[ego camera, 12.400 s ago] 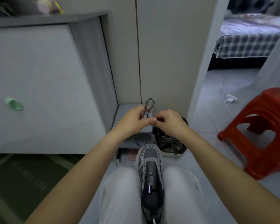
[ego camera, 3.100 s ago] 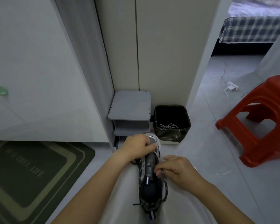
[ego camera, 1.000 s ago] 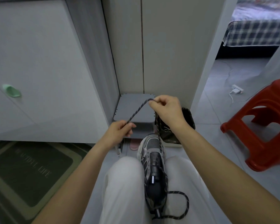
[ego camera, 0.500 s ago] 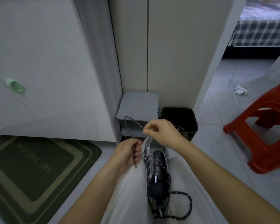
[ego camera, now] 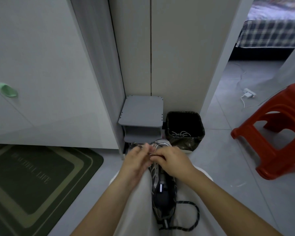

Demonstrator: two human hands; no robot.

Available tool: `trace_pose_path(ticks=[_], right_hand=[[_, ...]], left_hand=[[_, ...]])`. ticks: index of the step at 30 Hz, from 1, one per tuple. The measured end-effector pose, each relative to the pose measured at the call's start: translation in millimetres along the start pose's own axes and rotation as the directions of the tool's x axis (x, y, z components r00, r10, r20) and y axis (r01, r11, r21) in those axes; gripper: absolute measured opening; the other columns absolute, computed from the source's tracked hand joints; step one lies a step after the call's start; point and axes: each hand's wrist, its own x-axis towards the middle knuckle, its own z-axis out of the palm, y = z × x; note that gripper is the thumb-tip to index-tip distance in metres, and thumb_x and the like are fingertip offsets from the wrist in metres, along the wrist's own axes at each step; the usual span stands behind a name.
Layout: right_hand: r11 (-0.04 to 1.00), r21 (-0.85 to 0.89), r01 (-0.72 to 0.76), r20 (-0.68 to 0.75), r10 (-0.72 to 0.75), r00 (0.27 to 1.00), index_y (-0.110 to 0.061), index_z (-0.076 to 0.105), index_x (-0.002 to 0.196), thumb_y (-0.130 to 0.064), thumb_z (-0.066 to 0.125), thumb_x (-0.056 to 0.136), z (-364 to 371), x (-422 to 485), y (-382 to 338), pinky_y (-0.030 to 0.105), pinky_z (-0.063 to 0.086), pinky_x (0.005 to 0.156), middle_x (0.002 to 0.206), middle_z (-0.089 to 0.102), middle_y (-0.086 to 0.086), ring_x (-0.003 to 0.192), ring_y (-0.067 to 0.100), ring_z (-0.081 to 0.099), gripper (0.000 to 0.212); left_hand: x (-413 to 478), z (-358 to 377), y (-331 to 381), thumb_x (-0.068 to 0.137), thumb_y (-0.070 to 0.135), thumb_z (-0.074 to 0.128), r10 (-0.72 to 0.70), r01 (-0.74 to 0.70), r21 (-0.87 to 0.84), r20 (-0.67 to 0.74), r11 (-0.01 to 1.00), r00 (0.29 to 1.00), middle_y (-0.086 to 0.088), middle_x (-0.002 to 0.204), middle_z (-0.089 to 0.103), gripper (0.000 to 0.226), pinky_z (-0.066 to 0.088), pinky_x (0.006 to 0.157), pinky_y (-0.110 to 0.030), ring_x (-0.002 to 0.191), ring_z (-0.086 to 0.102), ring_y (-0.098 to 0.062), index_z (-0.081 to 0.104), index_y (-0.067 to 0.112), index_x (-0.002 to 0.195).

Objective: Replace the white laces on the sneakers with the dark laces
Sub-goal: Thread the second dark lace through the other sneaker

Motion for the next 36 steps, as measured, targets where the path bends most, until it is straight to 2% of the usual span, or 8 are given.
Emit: trace_pose_path(ticks=[3, 6, 11, 17, 21, 29, 34, 36], right_hand=[[0.993, -0.116, -0.002, 0.025, 0.005, 1.000, -0.025, 0.068, 0.088, -0.039, 0.053, 0.090, 0, -3, 3, 0.031, 0.043, 0.065, 0.085, 0.067, 0.001, 0.086, 0.023, 0.060, 0.020], [0.991, -0.108, -0.081, 0.053, 0.087, 0.995, -0.023, 0.063, 0.077, -0.046, 0.059, 0.086, 3, -4, 7, 0.029, 0.040, 0.062, 0.069, 0.056, -0.006, 0.075, 0.016, 0.054, 0.024], [0.964, -0.194, -0.181, 0.001, 0.185, 0.983, -0.026, 0.065, 0.095, -0.042, 0.063, 0.083, 6, -2, 26, 0.027, 0.041, 0.082, 0.108, 0.051, -0.004, 0.105, 0.015, 0.049, 0.020], [0.950, -0.242, -0.195, -0.037, 0.192, 0.981, -0.032, 0.072, 0.092, -0.040, 0.063, 0.081, 23, -6, 25, 0.033, 0.024, 0.100, 0.150, 0.023, -0.009, 0.132, 0.021, 0.021, 0.016], [0.957, -0.142, -0.252, -0.062, 0.245, 0.967, -0.036, 0.073, 0.093, -0.039, 0.067, 0.079, 29, -7, 26, 0.036, 0.021, 0.104, 0.156, 0.012, -0.007, 0.138, 0.023, 0.012, 0.016], [0.956, -0.065, -0.286, -0.118, 0.277, 0.953, -0.039, 0.072, 0.098, -0.037, 0.068, 0.080, 37, -9, 24, 0.035, 0.017, 0.106, 0.157, 0.010, -0.007, 0.140, 0.021, 0.010, 0.018], [0.947, -0.004, -0.320, -0.149, 0.316, 0.937, -0.041, 0.071, 0.099, -0.034, 0.068, 0.081, 43, -11, 23, 0.035, 0.019, 0.106, 0.157, 0.011, -0.008, 0.140, 0.020, 0.013, 0.020], [0.948, 0.006, -0.319, -0.177, 0.315, 0.932, -0.040, 0.072, 0.096, -0.032, 0.069, 0.081, 44, -12, 21, 0.036, 0.019, 0.105, 0.157, 0.014, -0.007, 0.139, 0.020, 0.015, 0.017]], left_hand=[[-4, -5, -9, 0.088, 0.015, 0.063, 0.078, -0.058, 0.426, -0.029, 0.903, 0.997, -0.007, 0.076, 0.068, 0.008, 0.050, 0.057, -0.019, 0.067, 0.063, -0.009, 0.065, 0.008, 0.084], [1, -6, -6, 0.086, 0.018, 0.067, 0.236, -0.154, 0.711, -0.017, 0.686, 0.972, 0.002, 0.053, 0.062, 0.022, 0.043, 0.047, -0.018, 0.044, 0.055, -0.002, 0.059, 0.016, 0.065], [20, -10, 5, 0.086, 0.005, 0.064, 0.187, -0.069, 0.717, -0.086, 0.693, 0.979, -0.001, 0.062, 0.065, 0.017, 0.046, 0.048, -0.019, 0.047, 0.058, -0.005, 0.060, 0.014, 0.073], [39, -15, 1, 0.080, 0.013, 0.070, 0.156, -0.071, 0.921, 0.012, 0.384, 0.988, -0.002, 0.069, 0.069, 0.017, 0.054, 0.075, -0.033, 0.071, 0.067, -0.020, 0.063, 0.024, 0.069], [43, -14, -4, 0.080, 0.017, 0.067, 0.159, -0.130, 0.974, 0.101, 0.183, 0.982, 0.002, 0.085, 0.070, 0.011, 0.052, 0.077, -0.032, 0.081, 0.064, -0.017, 0.064, 0.018, 0.070], [44, -3, -4, 0.081, 0.028, 0.067, 0.202, -0.171, 0.984, 0.177, -0.047, 0.963, -0.001, 0.090, 0.068, 0.013, 0.048, 0.075, -0.031, 0.088, 0.061, -0.020, 0.068, 0.015, 0.082], [46, -5, -5, 0.081, 0.041, 0.066, 0.193, -0.119, 0.992, 0.124, -0.038, 0.973, 0.002, 0.074, 0.054, 0.033, 0.035, 0.062, -0.029, 0.076, 0.054, -0.020, 0.047, 0.021, 0.064], [45, -7, -9, 0.089, 0.042, 0.056, 0.174, -0.125, 0.990, 0.134, -0.062, 0.976, -0.002, 0.079, 0.058, 0.031, 0.037, 0.064, -0.030, 0.083, 0.057, -0.025, 0.046, 0.020, 0.069]])
